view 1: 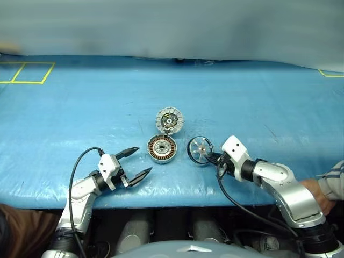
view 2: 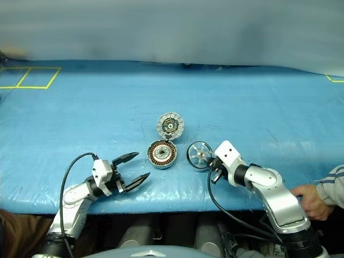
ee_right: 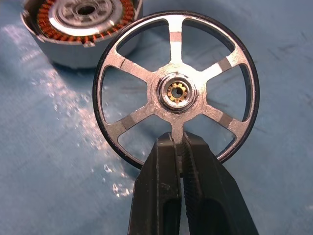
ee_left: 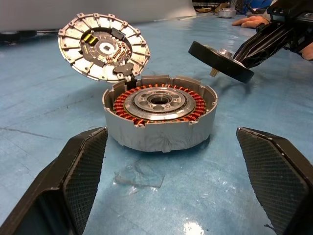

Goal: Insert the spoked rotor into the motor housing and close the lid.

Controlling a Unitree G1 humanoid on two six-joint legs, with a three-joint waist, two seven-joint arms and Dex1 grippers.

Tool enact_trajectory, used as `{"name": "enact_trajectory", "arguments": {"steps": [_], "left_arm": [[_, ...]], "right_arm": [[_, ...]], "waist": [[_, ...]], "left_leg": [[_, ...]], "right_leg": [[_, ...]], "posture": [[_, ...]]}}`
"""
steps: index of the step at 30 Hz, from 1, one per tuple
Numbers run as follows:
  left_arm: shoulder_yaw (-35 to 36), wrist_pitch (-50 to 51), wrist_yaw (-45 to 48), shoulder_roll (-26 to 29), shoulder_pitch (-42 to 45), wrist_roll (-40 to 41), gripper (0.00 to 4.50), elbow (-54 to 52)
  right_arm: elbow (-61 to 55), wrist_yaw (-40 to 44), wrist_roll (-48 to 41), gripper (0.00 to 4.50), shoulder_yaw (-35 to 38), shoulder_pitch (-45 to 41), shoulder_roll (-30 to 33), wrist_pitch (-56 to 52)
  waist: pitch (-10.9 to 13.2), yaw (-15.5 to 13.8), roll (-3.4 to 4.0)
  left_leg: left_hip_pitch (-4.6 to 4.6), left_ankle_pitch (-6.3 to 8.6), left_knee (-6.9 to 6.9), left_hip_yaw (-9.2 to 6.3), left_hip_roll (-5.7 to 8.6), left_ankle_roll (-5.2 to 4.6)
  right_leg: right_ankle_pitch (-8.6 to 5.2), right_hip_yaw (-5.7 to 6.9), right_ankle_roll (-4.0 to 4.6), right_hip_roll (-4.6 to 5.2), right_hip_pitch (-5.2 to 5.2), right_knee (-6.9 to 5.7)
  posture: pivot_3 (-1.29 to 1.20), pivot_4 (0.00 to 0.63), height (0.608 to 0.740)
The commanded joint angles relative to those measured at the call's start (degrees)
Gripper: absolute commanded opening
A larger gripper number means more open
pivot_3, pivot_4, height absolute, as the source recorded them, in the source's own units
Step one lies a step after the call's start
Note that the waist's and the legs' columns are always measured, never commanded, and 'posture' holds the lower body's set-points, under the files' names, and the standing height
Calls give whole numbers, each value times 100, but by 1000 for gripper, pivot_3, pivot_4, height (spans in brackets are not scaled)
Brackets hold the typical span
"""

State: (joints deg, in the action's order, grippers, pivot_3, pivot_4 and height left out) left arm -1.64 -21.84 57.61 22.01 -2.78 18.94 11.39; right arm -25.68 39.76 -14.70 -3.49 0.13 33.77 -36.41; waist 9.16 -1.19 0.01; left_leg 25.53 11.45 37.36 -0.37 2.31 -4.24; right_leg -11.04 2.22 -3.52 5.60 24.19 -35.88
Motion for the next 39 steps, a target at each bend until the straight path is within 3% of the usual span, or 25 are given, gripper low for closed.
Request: {"name": "enact_trajectory", "arguments": {"steps": [1,15,39], "left_arm": [[80,-180,79,-19,56,110,4500,32],[93,-404,102,-112,120,55,4500,186],[106,-559,46,-133,152,-49,4500,322]], "right_arm": [[-215,86,-269,15,82,-209,-164,290],[498,427,-115,15,-990,-1335,-646,526],[1234,429,145,15,-1340,-1776,-956,684]], "waist": [[0,2,0],[0,19,0],[-1,31,1]], "left_leg": [[0,0,1,0,0,-1],[0,-2,10,0,2,-4],[0,-3,10,0,5,-3]], "right_leg": [[0,0,0,0,0,-1],[4,1,-2,-5,-1,-5],[8,0,1,-15,1,-10]], "posture": [[0,150,740],[0,150,740],[0,150,740]]}}
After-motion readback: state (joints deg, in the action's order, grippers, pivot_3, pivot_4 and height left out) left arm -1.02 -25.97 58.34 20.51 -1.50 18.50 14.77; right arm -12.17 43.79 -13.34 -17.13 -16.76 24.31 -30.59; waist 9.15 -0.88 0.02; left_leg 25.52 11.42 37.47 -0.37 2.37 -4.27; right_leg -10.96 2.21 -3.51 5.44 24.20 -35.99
